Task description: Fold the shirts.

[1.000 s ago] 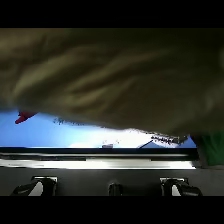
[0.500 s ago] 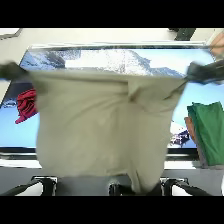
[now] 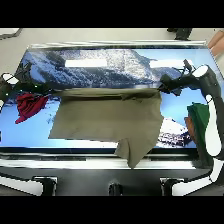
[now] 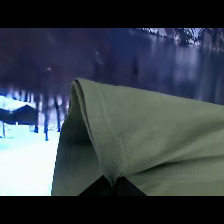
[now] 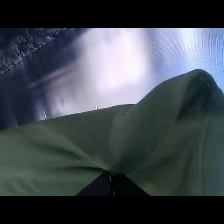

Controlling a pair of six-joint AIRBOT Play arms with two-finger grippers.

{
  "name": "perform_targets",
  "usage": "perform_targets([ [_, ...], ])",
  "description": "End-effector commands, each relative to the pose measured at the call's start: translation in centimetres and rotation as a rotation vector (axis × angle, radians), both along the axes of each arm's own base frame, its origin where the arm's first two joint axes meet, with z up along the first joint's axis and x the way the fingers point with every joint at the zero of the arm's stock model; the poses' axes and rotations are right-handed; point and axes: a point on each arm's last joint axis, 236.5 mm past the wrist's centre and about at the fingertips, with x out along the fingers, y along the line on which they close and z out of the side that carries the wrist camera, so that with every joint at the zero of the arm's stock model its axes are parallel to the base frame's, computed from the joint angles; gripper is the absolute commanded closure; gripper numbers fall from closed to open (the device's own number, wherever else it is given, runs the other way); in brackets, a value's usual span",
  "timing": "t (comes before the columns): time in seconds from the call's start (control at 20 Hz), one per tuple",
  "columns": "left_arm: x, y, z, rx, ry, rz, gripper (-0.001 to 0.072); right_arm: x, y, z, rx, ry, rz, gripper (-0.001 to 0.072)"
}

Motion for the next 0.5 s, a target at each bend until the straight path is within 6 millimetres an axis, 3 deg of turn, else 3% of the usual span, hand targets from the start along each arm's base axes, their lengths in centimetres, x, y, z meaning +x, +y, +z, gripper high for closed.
perform_targets([
  [0.0,-3.4,-0.2,-1.2,-0.001,0.123,-0.142,0.0676,-6.4,-0.2,-0.3,-0.019,0.201,0.156,0.0675],
  [0.05,-4.7,0.4,-1.9,0.015,0.178,-0.16,0.0676,-9.2,-0.5,-1.0,-0.063,0.308,0.201,0.0675],
  [0.15,-6.5,1.2,-3.7,0.027,0.273,-0.178,0.0676,-12.1,0.3,-2.9,-0.113,0.434,0.238,0.0675],
  [0.3,-6.9,1.0,-6.4,-0.002,0.337,-0.187,0.0676,-12.5,3.1,-6.3,-0.114,0.455,0.219,0.0675],
  [0.45,-6.9,0.9,-7.6,-0.017,0.357,-0.185,0.0676,-12.9,4.5,-7.8,-0.119,0.473,0.191,0.0675],
])
